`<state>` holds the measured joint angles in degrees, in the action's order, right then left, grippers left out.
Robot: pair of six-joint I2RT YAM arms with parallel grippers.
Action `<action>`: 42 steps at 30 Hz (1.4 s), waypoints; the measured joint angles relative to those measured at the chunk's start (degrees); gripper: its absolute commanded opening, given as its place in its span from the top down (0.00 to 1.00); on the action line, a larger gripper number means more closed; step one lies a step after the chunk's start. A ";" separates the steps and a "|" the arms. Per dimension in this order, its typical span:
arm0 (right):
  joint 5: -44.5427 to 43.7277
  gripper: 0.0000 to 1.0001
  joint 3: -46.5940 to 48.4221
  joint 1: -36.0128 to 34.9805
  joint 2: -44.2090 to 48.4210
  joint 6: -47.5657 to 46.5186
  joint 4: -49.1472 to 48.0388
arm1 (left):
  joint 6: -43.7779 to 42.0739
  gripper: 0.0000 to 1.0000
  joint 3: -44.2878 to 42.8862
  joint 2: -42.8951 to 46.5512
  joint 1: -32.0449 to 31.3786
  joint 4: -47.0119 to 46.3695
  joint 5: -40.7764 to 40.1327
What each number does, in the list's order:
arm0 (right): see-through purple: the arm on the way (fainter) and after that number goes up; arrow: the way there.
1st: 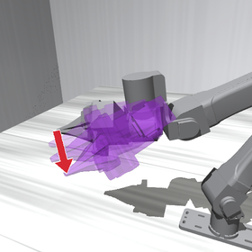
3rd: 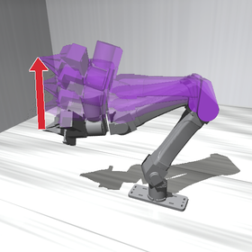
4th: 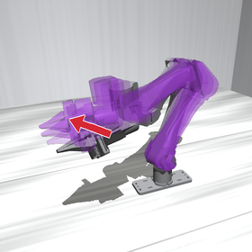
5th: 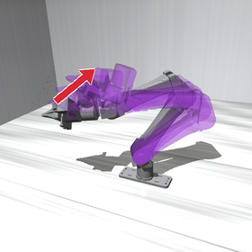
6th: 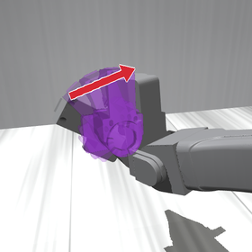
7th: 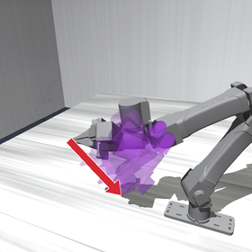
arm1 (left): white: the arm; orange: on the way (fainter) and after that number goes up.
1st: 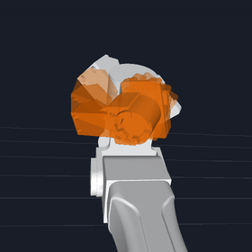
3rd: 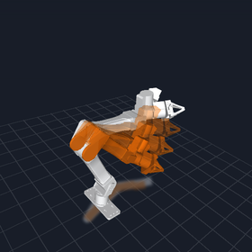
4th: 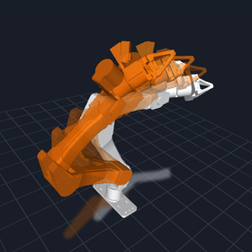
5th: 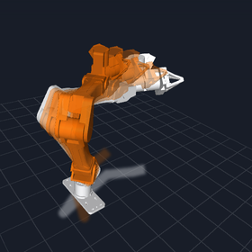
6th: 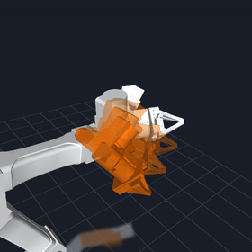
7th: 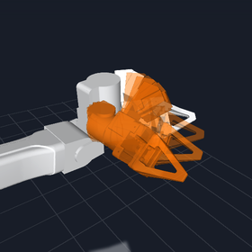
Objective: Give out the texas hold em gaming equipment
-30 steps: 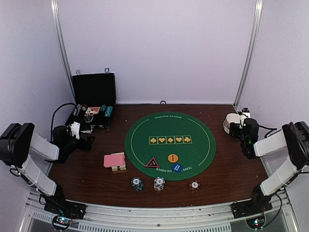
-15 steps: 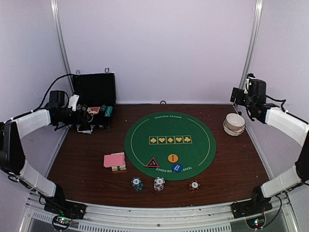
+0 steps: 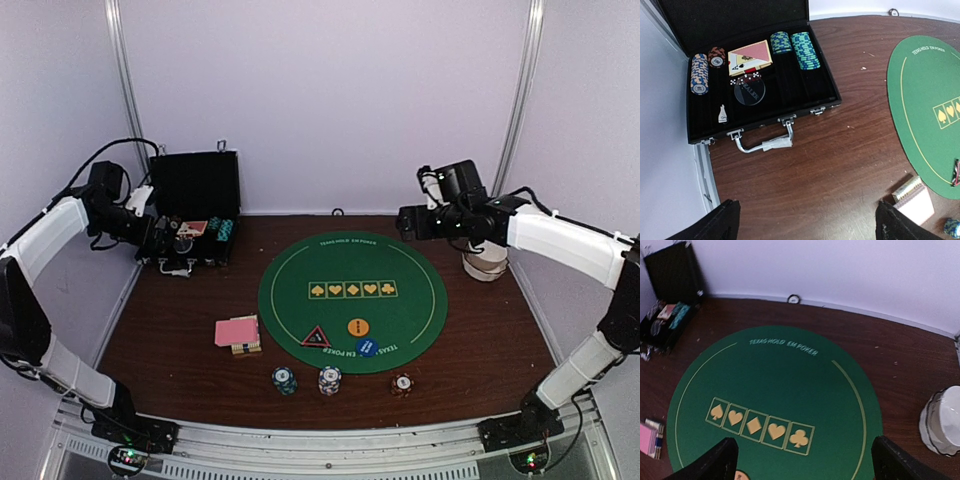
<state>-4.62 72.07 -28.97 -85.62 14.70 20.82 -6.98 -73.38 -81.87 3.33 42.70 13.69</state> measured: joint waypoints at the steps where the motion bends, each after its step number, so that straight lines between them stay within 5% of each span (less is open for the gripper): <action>1: -0.26 0.08 0.70 -3.10 -0.96 -0.52 0.94 | -0.04 0.03 -0.83 0.37 0.00 1.51 0.04; 15: 0.70 0.30 6.73 -29.03 -21.49 -2.43 7.28 | -2.58 0.02 -4.15 4.00 0.00 12.13 3.58; 42: 3.23 0.49 13.11 -31.08 -33.83 -5.33 8.28 | -4.31 0.02 -4.15 5.11 0.00 16.35 8.50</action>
<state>-1.39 85.19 -60.05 -119.46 9.37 29.10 -11.29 -77.54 -76.75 3.33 59.05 22.20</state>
